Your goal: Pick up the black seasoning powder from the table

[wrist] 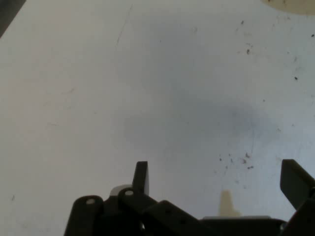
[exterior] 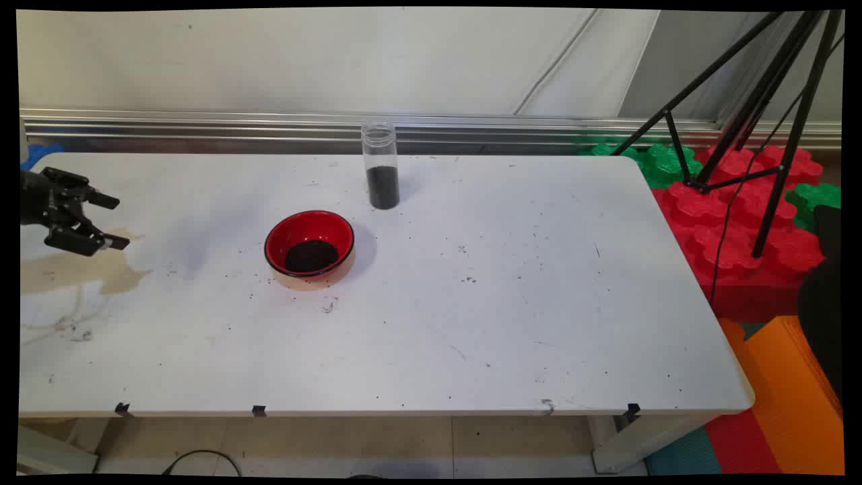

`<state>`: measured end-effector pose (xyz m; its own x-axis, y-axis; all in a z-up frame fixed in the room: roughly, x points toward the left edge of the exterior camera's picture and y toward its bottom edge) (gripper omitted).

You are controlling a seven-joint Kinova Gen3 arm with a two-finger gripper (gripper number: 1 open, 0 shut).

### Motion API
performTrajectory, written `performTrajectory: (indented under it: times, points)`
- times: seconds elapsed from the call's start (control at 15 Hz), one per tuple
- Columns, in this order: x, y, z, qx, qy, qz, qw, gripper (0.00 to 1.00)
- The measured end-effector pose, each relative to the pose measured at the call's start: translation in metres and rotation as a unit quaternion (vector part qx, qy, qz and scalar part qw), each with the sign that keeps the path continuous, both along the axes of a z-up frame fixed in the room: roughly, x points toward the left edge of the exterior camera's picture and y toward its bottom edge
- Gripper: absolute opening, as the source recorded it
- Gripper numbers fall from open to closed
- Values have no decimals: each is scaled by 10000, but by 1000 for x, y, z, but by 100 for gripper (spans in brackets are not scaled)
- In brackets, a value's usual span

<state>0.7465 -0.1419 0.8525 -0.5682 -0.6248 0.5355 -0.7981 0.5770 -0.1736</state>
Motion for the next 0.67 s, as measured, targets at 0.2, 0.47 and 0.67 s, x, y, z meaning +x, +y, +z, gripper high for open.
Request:
performTrajectory:
  times: [0.2, 0.47, 0.67]
  points:
    - [-3, -6, 4, -45, 48, 37, 10000, 100]
    - [-10, -19, 11, -121, 166, 93, 9997, 100]
    - [-21, -35, 18, -210, 351, 79, 9991, 100]
